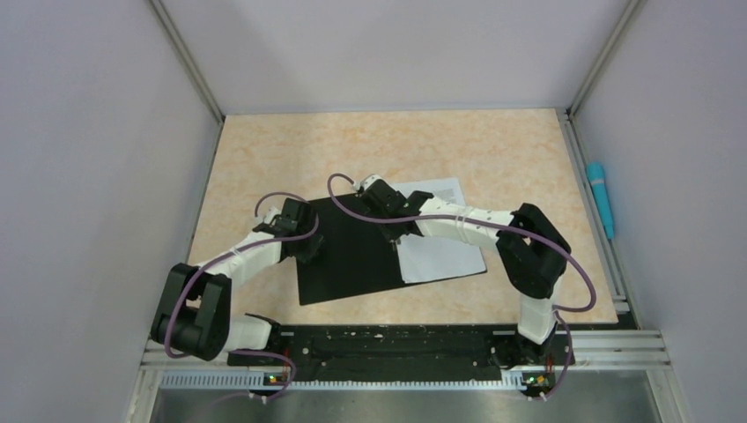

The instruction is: Put the files into the folder

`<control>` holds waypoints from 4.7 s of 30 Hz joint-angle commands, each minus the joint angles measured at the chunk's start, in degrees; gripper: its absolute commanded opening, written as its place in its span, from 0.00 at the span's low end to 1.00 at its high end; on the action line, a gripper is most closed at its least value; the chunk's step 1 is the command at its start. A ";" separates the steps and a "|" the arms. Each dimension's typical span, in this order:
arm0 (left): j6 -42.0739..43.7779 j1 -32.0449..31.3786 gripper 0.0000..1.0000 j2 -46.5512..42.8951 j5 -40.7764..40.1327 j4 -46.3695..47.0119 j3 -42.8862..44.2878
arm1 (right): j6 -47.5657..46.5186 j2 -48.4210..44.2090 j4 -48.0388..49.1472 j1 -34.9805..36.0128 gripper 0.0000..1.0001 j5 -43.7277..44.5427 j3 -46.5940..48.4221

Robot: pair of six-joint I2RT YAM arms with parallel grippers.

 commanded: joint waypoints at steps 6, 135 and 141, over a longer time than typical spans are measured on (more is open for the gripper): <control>0.27 0.95 0.31 3.89 -2.76 -5.16 -1.64 | -1.73 -1.81 -8.85 -0.74 0.04 0.06 5.54; 7.68 0.75 0.92 18.17 -11.33 -26.45 16.81 | 1.12 -3.54 -5.74 2.51 0.01 0.61 0.67; 11.29 0.69 0.96 24.59 -9.67 -29.85 21.83 | 1.16 -3.13 -5.27 2.26 0.01 -0.01 1.33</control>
